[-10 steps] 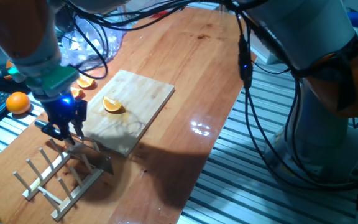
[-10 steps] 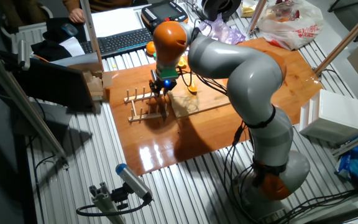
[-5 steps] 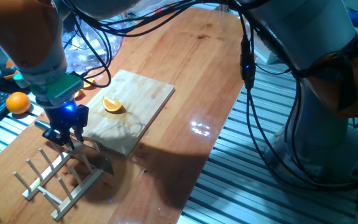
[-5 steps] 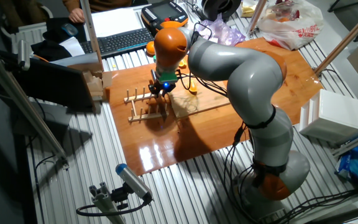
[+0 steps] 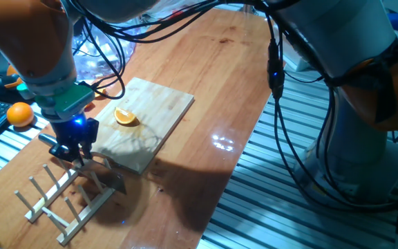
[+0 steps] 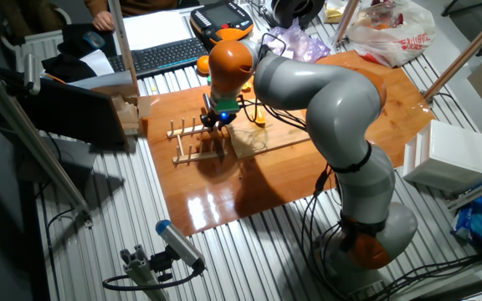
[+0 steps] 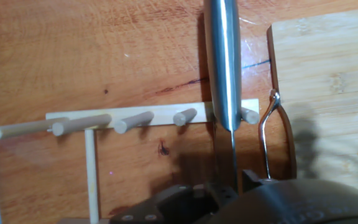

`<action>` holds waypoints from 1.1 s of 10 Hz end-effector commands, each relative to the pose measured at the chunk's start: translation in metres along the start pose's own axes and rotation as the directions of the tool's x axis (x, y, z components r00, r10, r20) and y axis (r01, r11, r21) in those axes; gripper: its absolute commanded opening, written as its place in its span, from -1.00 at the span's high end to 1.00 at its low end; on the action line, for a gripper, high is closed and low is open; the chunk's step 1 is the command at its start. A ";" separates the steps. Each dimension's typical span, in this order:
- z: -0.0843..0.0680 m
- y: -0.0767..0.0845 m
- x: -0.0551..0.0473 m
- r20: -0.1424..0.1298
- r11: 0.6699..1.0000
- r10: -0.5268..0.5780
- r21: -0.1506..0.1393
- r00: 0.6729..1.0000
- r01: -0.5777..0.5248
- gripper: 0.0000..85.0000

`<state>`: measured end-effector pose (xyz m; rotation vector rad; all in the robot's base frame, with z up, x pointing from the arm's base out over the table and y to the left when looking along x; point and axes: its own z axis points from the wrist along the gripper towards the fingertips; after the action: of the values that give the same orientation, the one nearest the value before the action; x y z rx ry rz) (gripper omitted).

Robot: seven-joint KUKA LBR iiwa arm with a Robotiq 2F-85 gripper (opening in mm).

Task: Chop the orange

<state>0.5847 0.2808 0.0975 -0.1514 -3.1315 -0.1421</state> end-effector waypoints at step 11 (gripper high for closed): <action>-0.052 0.016 0.006 -0.014 0.999 0.013 -0.043 1.000 -0.013 1.00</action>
<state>0.5802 0.2926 0.1364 -0.1688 -3.1160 -0.2098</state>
